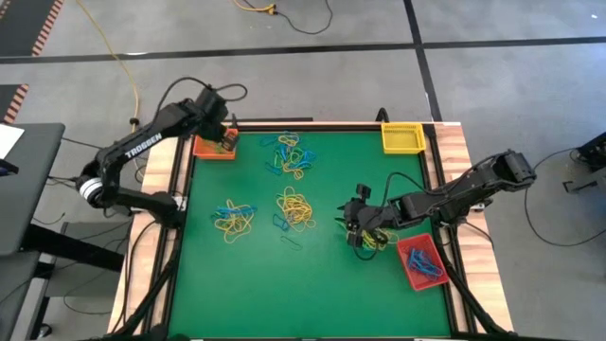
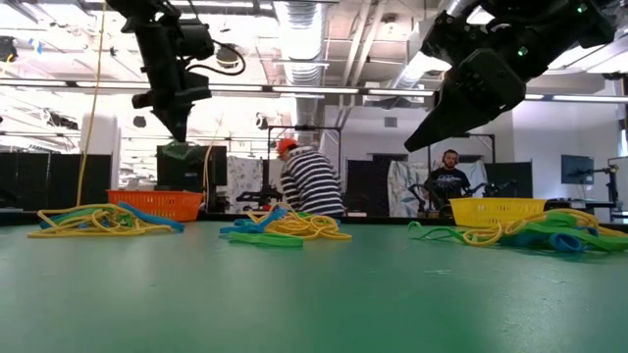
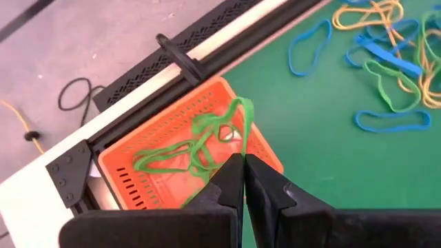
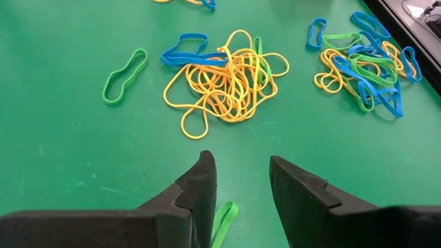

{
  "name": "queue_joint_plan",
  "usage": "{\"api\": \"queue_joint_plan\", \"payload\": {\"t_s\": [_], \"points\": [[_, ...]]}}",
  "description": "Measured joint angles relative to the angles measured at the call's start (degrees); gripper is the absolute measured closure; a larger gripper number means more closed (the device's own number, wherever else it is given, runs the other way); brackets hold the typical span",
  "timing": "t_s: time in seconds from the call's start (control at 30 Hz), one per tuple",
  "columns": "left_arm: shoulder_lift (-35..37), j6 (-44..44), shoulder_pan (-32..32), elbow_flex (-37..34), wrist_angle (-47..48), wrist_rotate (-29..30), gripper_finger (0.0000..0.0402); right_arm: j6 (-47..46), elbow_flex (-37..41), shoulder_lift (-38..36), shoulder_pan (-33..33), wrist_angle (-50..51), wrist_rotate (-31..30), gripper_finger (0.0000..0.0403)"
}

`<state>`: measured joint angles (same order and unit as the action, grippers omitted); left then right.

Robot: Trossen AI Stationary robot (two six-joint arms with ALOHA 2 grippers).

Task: Sort rubber bands into baskets
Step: Put the green rubber band into the orange bin

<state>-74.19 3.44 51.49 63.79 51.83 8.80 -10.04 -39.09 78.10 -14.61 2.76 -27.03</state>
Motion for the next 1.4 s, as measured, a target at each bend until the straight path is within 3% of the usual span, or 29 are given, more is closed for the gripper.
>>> {"api": "queue_joint_plan", "payload": {"t_s": [0.2, 0.43, 0.67, 1.1, 1.4], "points": [[-3.34, -0.85, 3.1, -0.02, 0.36, -0.57, 0.0401, -0.02, 0.0, -0.01, -0.02, -0.02, 0.0, 0.0239], [-12.03, -1.49, 4.32, -0.02, 0.51, -0.33, 0.0401, -0.19, 0.0, 0.0, -0.14, 0.0, 0.0, 0.0239], [-18.78, -2.13, 4.41, -0.04, 0.53, 6.55, 0.0387, -0.44, 0.0, -0.01, -0.46, 0.15, 0.02, 0.0239], [-19.11, -3.04, 4.19, -0.02, -0.36, 6.84, 0.0299, -0.16, 0.0, 0.0, -0.41, 0.2, 0.02, 0.0239], [-18.35, -3.69, -0.63, -0.02, -4.1, 4.78, 0.0287, 0.02, 0.0, 0.0, -0.41, 0.15, 0.02, 0.0239]]}}
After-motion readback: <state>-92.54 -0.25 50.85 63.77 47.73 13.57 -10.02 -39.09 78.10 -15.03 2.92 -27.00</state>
